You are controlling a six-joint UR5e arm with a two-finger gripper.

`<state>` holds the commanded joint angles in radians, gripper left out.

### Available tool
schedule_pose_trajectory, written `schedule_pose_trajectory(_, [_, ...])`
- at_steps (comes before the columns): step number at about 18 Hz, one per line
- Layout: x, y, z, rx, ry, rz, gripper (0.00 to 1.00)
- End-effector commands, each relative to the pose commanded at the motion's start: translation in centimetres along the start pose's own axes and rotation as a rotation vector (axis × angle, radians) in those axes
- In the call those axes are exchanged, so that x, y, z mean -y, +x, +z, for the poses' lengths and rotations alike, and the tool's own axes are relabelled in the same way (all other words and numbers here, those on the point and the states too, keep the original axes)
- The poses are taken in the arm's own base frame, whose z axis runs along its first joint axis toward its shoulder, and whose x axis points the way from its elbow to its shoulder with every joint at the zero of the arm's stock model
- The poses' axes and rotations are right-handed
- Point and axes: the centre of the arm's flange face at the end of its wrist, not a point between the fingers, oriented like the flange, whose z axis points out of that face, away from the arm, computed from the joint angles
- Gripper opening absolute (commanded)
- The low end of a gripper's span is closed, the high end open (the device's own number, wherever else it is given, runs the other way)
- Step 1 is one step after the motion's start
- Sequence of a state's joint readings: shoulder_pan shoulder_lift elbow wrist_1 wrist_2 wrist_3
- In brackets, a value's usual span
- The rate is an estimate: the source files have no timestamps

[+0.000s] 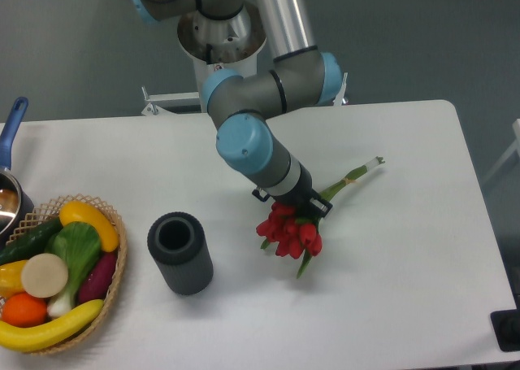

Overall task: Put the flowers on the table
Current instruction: 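Open the gripper and lift it away from the tulips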

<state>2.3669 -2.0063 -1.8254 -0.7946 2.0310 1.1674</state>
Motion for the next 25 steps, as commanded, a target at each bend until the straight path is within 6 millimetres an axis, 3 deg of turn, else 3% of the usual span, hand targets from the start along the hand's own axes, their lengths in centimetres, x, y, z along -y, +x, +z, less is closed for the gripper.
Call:
schedule_pose_trajectory(2, [0.6, 0.1, 0.9, -0.013, -0.004, 0.008, 0.47])
schedule_pose_trajectory(6, [0.7, 0.0, 0.9, -0.016, 0.01, 0.004, 0.62])
schedule_pose_trajectory(8, [0.5, -0.1, 0.4, -0.012, 0.025, -0.001, 1.0])
schedule_pose_trajectory(10, [0.2, -0.4, -0.2, -0.009, 0.052, -0.014, 1.0])
schedule_pose_trajectory(12, [-1.2, -1.2, -2.8, 0.006, 0.139, -0.051, 1.0])
schedule_pose_trajectory(14, [-2.8, -2.0, -4.1, -0.007, 0.239, -0.094, 1.0])
schedule_pose_trajectory(22, [-13.1, -6.2, -10.3, 0.035, 0.532, -0.333, 1.0])
schedule_pose_trajectory(25, [-17.7, -7.7, -10.8, 0.047, 0.618, -0.388, 1.0])
